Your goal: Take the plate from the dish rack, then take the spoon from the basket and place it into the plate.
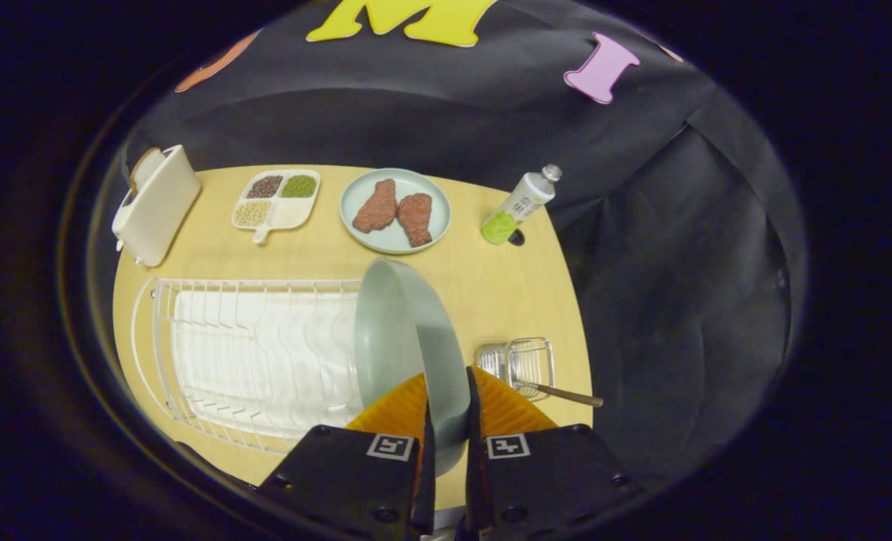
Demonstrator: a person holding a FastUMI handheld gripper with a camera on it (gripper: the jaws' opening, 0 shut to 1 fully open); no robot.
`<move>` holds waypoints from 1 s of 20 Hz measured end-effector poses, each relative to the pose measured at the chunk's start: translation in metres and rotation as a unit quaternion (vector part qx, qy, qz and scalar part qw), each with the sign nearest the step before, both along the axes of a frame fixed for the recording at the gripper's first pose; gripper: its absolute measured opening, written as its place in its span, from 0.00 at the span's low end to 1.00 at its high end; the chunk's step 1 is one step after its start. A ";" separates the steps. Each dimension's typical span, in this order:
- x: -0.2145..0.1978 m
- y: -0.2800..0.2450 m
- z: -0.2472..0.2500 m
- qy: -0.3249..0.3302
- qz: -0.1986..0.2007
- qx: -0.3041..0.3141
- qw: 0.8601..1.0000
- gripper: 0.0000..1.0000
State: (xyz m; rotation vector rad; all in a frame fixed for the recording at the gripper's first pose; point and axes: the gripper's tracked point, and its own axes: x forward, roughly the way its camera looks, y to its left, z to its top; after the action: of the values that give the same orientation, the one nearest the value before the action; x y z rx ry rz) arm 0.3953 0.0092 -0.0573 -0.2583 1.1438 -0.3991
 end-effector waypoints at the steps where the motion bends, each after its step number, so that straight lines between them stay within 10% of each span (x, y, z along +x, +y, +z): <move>1: -0.004 0.000 0.006 -0.007 0.002 -0.002 1.000 0.21; 11: -0.111 0.019 0.006 -0.042 0.070 0.122 0.989 0.21; 20: -0.208 0.047 -0.094 -0.039 0.110 0.259 0.959 0.22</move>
State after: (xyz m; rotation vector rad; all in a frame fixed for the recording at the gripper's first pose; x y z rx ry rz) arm 0.1872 0.0564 -0.1510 0.0908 1.0880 0.0943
